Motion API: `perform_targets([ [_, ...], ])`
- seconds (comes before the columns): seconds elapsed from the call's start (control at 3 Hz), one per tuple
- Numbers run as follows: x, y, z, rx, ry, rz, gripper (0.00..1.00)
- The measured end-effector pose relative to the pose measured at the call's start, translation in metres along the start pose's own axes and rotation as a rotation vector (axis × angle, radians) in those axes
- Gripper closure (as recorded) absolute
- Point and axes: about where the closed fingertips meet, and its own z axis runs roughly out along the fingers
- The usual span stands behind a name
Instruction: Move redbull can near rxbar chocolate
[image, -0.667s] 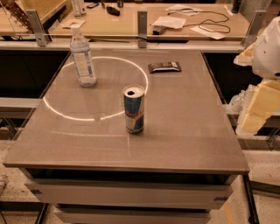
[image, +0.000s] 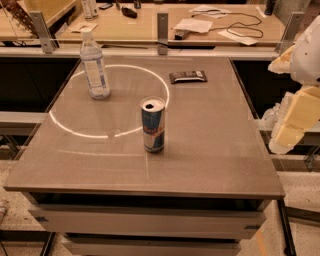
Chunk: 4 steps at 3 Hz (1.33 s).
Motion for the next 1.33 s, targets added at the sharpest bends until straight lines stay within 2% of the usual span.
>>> perform_targets([
  [0.33, 0.017, -0.004, 0.009, -0.064, -0.099, 0.068, 0.0],
  [0.67, 0.031, -0.002, 0.025, -0.122, -0.281, 0.127, 0.0],
  [1.0, 0.032, 0.005, 0.03, -0.108, -0.506, 0.142, 0.0],
  [1.33, 0.014, 0.014, 0.023, -0.093, -0.733, 0.109, 0.0],
])
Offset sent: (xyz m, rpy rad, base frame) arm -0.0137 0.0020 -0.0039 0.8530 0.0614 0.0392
